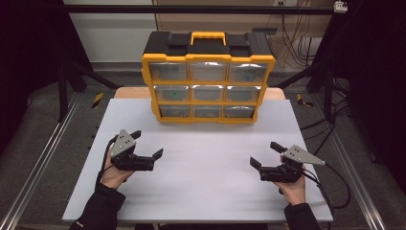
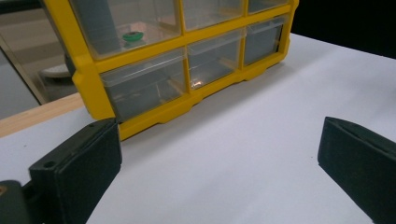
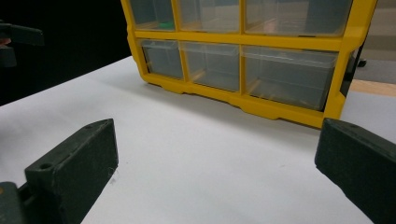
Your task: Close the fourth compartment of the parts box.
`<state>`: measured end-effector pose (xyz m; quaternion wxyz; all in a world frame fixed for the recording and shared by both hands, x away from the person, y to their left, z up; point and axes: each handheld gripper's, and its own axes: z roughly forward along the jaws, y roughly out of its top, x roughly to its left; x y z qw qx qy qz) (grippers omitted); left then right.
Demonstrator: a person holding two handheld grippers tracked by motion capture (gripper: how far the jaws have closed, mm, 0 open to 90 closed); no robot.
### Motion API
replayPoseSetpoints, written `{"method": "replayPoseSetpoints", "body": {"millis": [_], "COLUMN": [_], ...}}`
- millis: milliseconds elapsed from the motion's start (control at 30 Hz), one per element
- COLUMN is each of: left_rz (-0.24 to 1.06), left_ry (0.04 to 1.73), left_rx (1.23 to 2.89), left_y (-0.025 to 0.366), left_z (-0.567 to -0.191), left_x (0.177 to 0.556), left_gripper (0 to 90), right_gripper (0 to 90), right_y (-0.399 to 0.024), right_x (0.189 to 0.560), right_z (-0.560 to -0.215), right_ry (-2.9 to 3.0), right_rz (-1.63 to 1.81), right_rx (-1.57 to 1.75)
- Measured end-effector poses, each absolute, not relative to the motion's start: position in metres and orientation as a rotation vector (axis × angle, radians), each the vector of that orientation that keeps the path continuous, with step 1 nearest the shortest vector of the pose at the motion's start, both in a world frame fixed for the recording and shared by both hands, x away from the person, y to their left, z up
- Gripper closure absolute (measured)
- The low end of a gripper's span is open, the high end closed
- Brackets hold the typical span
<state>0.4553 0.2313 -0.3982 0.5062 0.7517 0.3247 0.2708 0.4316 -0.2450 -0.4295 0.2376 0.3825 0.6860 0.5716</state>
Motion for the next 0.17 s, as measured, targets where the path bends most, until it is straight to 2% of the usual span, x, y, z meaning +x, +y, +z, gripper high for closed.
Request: {"method": "replayPoseSetpoints", "body": {"millis": [167], "left_rz": [0.663], "left_ry": [0.766], "left_rx": [1.791], "left_y": [0.2367], "left_z": [-0.3996], "left_x": [0.4498], "left_gripper": [0.0], "right_gripper": [0.0], "right_y": [-0.2451], "right_x": [0.4317], "right_z": [-0.4295], "right_ry": [1.878], "right_rz": [1.566], "right_rx": [1.051]}}
